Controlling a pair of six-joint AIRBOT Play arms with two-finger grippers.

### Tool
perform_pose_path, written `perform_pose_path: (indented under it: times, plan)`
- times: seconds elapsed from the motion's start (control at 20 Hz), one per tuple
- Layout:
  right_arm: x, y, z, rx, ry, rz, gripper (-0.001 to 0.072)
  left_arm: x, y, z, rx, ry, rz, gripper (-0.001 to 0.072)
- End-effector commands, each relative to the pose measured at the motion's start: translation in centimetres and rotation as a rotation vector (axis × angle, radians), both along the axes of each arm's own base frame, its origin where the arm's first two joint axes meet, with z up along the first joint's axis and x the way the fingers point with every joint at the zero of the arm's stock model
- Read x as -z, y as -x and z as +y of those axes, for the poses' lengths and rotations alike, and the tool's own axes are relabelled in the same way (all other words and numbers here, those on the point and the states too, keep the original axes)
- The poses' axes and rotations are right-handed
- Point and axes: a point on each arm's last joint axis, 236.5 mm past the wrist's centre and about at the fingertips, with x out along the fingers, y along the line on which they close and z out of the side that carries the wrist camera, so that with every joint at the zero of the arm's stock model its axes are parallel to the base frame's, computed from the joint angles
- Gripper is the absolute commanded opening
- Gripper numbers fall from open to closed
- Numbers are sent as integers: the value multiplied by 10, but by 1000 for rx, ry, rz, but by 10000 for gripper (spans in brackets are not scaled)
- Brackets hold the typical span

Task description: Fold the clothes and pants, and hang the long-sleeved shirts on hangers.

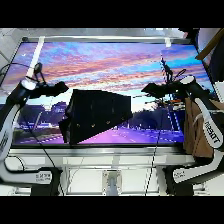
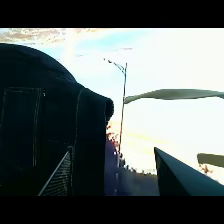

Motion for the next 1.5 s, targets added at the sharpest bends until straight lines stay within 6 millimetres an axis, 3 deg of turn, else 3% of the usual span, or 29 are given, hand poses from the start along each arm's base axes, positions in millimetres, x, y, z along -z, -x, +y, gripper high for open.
perform_pose_path:
  times: [0.0, 0.2, 0.45, 0.6, 0.8, 0.85, 0.9, 0.95, 1.15, 1.3, 1.45]
  plan:
    - [9, -2, 4, -14, 10, 11, 549, 23, -20, -26, 121, 124, 84, 392]
    - [14, 1, 0, -30, 40, 16, 552, 43, -25, -24, 121, 121, 117, 393]
    - [13, 0, 0, -28, 39, 15, 552, 59, -19, -7, 126, 27, 150, 393]
    - [13, 0, 1, -28, 37, 16, 552, 61, -24, -12, 118, 34, 141, 391]
    - [13, 1, 2, -31, 35, 19, 551, 64, -30, -35, 115, 116, 142, 389]
    - [13, 3, 3, -37, 31, 25, 551, 65, -32, -38, 116, 121, 142, 368]
    - [14, 7, 6, -53, 27, 37, 551, 64, -33, -39, 119, 120, 139, 249]
    - [14, 9, 8, -63, 31, 41, 551, 63, -35, -38, 119, 118, 132, 32]
    - [26, 2, 24, -68, 51, 21, 550, 54, -39, -32, 110, 117, 113, 35]
    - [50, 10, 51, -110, 16, 84, 551, 51, -39, -32, 112, 116, 109, 35]
    - [62, 6, 75, -164, 16, 86, 550, 51, -38, -33, 117, 118, 112, 36]
